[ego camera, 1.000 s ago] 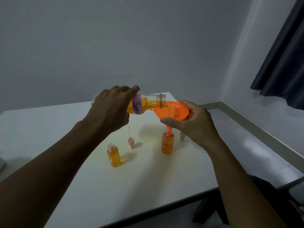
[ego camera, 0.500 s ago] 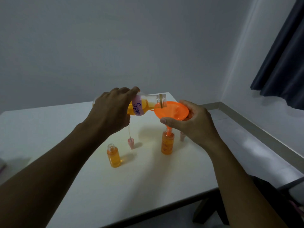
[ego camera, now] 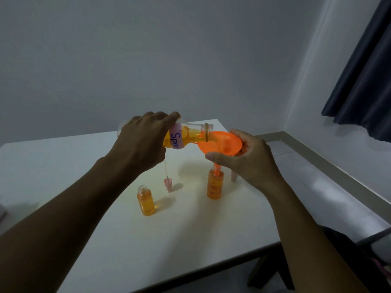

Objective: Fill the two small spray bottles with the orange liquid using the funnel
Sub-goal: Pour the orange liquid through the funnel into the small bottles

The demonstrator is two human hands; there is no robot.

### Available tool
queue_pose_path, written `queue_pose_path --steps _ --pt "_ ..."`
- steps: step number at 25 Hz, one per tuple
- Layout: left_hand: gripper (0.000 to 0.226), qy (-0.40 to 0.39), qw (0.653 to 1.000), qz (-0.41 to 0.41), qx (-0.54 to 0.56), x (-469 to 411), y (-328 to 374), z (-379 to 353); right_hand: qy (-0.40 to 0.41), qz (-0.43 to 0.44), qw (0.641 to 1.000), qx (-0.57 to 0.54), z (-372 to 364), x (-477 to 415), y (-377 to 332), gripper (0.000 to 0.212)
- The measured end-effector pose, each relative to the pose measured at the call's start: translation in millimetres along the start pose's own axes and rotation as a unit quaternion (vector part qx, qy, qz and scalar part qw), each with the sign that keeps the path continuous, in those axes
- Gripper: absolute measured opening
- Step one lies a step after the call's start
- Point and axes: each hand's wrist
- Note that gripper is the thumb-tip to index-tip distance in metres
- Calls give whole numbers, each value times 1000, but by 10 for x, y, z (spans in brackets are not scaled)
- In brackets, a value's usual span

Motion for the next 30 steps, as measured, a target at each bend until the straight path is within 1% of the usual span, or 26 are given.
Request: queue_pose_path --steps 8,14,18,23,25,30 --pt "75 3 999 3 36 12 3 -49 4 -1 1000 -13 27 2 -29 104" --pt "73 10 996 9 88 23 -41 -123 0 -2 1000 -2 25 -43 -12 97" --pt "72 14 992 28 124 50 -53 -130 15 -1 1000 -5 29 -57 -65 101" --pt "61 35 984 42 169 108 -40 -72 27 1 999 -17 30 -50 -117 100" --pt "60 41 982 50 179 140 -55 -56 30 2 999 -21 36 -51 -125 99" --pt "64 53 977 64 195 222 -135 -67 29 -13 998 -61 44 -40 -110 108"
Point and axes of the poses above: each hand's wrist, its own x-axis away from the middle knuckle, its own z-axis out of the back of the hand, y = z × x, and after that the axes turned 8 degrees about -x, right-handed
